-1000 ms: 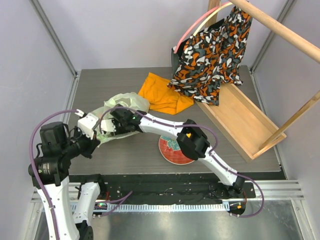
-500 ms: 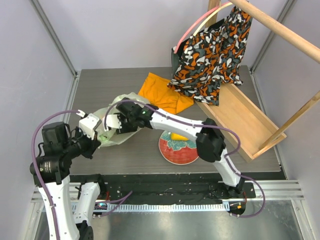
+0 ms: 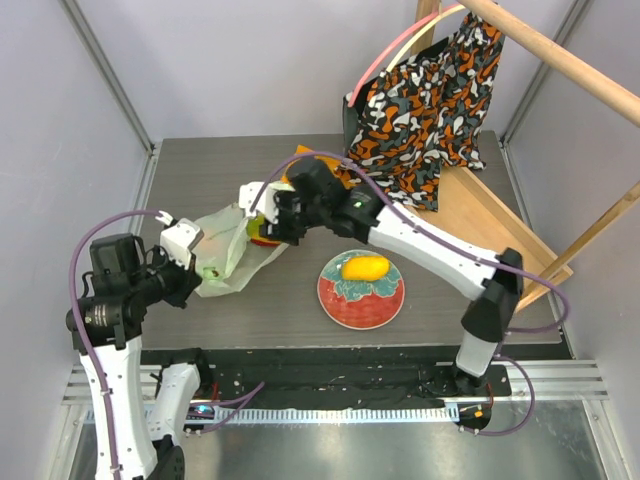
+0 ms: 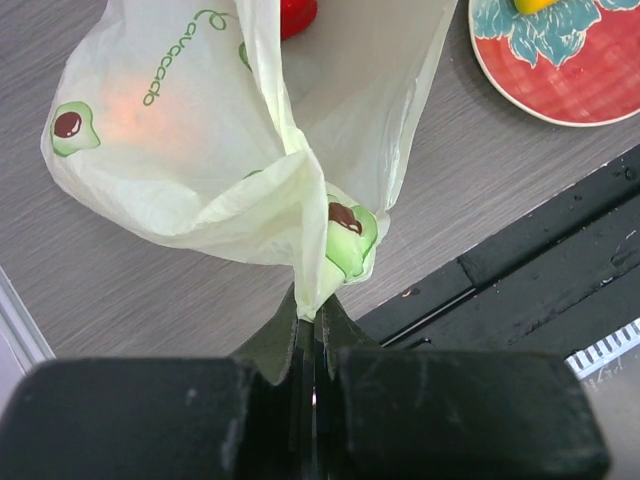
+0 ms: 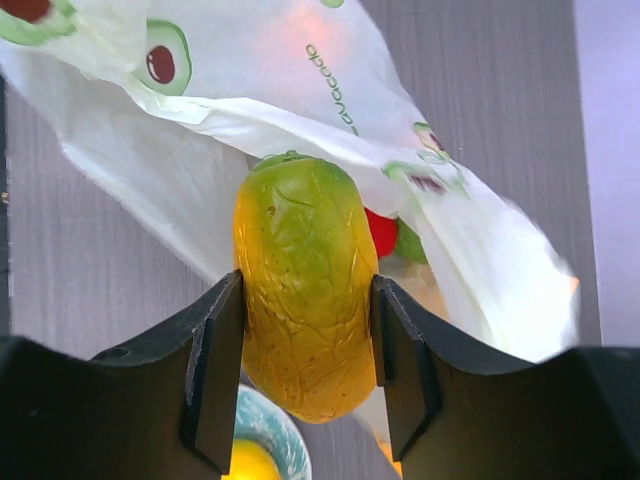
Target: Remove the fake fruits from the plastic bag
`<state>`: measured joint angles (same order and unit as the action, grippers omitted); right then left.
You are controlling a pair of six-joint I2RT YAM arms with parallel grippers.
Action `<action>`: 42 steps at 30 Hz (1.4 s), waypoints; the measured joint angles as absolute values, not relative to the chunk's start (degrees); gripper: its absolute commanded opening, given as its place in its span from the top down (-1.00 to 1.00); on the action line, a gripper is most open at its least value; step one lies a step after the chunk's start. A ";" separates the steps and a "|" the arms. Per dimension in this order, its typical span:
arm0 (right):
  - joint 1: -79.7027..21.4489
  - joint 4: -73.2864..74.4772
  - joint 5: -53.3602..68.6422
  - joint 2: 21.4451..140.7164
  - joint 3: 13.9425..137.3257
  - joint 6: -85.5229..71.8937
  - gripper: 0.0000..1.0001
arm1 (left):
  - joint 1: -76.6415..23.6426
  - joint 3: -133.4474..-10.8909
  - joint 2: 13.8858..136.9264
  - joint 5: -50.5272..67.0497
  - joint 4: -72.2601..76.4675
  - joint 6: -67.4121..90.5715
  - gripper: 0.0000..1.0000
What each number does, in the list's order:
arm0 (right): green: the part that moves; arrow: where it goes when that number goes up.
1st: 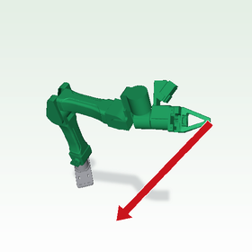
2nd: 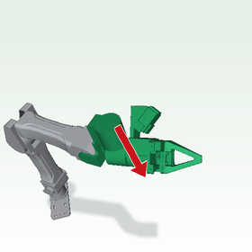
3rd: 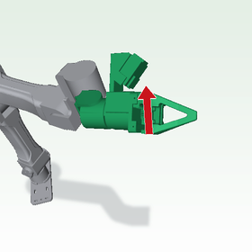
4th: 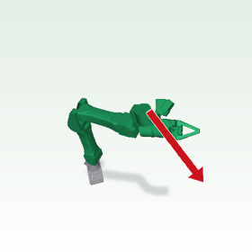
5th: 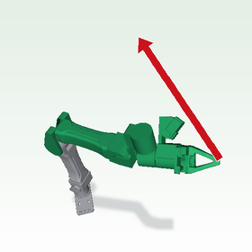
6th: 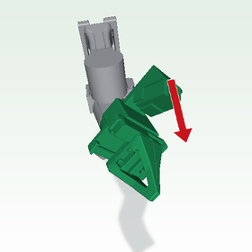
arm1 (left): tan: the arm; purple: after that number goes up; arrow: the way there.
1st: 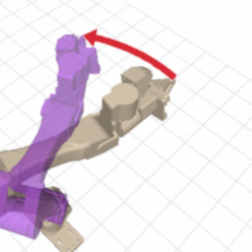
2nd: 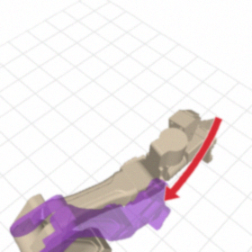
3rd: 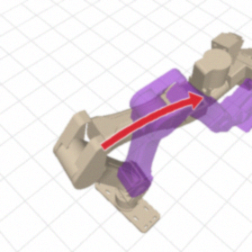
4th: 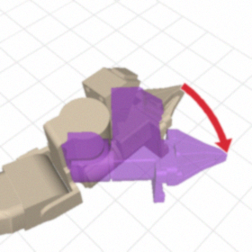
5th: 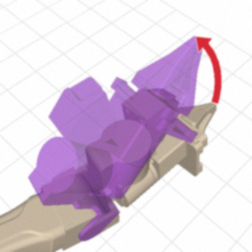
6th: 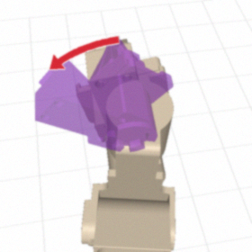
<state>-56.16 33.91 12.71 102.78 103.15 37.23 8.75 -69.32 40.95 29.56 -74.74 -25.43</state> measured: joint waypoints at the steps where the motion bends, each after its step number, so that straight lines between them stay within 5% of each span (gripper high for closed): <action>1: -55.66 34.52 13.69 101.08 102.89 36.53 0.88 | 8.75 -69.04 41.12 29.56 -74.46 -25.39 1.00; 13: -52.95 44.14 11.27 68.77 75.79 38.06 0.89 | 8.75 -67.57 42.48 28.62 -72.14 -24.43 1.00; 25: -47.00 45.25 -0.99 76.64 53.30 41.06 0.78 | 8.75 -67.57 44.25 28.62 -71.31 -24.38 1.00; 32: -46.68 41.15 -3.70 77.84 51.27 42.04 0.46 | 8.75 -67.18 44.01 28.64 -71.29 -24.16 1.00; 34: -46.63 40.18 -4.29 78.11 50.89 42.15 0.10 | 8.75 -66.92 43.97 28.64 -71.29 -24.01 1.00; 41: -46.63 40.32 -6.37 79.70 51.96 40.42 -0.54 | 8.75 -66.72 43.97 28.77 -71.29 -24.01 1.00; 42: -46.63 41.43 -6.31 79.77 52.93 39.79 -0.86 | 8.75 -66.70 43.97 28.82 -71.31 -24.10 1.00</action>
<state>-46.63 41.43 -6.31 79.77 52.93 39.79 8.75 -66.70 43.97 28.82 -71.31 -24.10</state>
